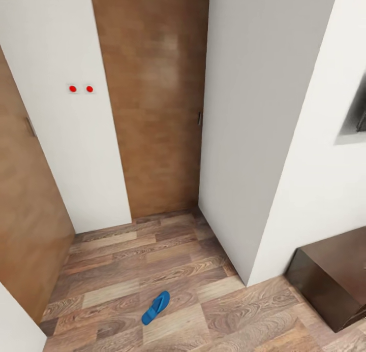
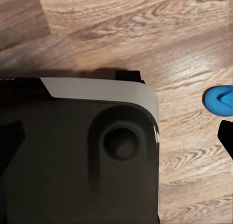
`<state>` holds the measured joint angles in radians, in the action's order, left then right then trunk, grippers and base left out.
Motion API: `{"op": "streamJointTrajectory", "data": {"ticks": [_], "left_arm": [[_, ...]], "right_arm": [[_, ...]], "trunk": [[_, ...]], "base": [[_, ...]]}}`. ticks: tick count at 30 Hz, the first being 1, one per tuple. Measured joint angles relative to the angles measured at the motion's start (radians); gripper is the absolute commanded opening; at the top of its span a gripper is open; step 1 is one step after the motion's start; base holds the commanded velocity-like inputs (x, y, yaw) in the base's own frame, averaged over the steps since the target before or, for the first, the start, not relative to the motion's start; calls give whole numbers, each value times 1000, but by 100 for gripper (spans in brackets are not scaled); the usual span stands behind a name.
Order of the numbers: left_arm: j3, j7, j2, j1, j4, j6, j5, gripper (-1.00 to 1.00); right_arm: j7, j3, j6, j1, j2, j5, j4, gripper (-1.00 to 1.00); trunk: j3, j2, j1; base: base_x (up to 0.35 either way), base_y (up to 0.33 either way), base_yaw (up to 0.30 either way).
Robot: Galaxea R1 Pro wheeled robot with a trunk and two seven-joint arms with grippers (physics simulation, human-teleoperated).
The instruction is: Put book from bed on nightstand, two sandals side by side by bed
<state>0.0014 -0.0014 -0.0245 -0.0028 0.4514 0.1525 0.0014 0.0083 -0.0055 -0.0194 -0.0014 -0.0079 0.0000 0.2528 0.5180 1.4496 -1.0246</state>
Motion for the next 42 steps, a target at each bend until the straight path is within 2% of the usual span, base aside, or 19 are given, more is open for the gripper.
{"op": "streamJointTrajectory", "data": {"ticks": [42], "left_arm": [[0, 0, 0, 0, 0, 1, 0, 100]], "right_arm": [[0, 0, 0, 0, 0, 0, 0, 100]], "trunk": [[29, 0, 0]], "base": [[8, 2, -252]]}}
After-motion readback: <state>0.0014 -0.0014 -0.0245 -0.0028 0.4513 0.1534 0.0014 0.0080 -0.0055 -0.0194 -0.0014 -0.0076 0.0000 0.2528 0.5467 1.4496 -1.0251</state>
